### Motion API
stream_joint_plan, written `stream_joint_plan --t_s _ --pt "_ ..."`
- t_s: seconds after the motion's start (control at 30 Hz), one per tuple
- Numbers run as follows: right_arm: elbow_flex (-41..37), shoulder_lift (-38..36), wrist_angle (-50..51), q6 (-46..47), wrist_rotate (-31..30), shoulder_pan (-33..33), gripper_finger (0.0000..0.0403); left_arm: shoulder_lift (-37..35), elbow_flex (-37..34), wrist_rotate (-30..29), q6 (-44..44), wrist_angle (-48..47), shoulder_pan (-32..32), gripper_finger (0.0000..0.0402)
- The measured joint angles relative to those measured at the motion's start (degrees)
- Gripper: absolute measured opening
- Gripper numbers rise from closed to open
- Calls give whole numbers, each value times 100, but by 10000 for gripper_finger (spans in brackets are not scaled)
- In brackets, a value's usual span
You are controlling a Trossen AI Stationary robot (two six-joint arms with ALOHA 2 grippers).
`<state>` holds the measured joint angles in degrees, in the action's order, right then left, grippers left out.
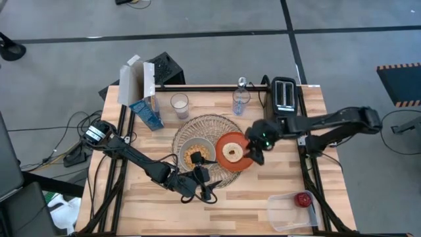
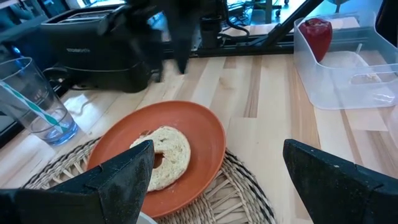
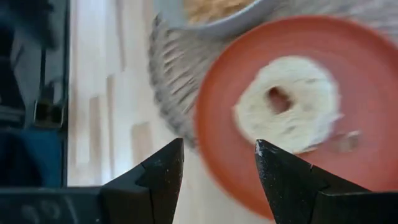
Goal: Arrange a breakfast setting
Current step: Put the apple on the brown placemat to the top left of the orange plate
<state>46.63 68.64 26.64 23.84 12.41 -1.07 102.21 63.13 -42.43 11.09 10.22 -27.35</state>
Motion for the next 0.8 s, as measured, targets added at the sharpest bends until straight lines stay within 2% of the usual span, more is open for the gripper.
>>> stream_joint_plan --t_s 0.2,0.47,0.6,0.8 --pt "-2 -45 98 265 -499 -1222 225 0 0 2 33 6 0 343" --pt "-2 -42 290 1044 -499 -2482 225 0 0 2 26 4 11 343" --pt "-2 87 165 1105 -499 -2734 225 0 0 2 24 4 11 343" --pt "123 193 -148 1247 -293 -2710 225 0 0 2 67 59 11 343"
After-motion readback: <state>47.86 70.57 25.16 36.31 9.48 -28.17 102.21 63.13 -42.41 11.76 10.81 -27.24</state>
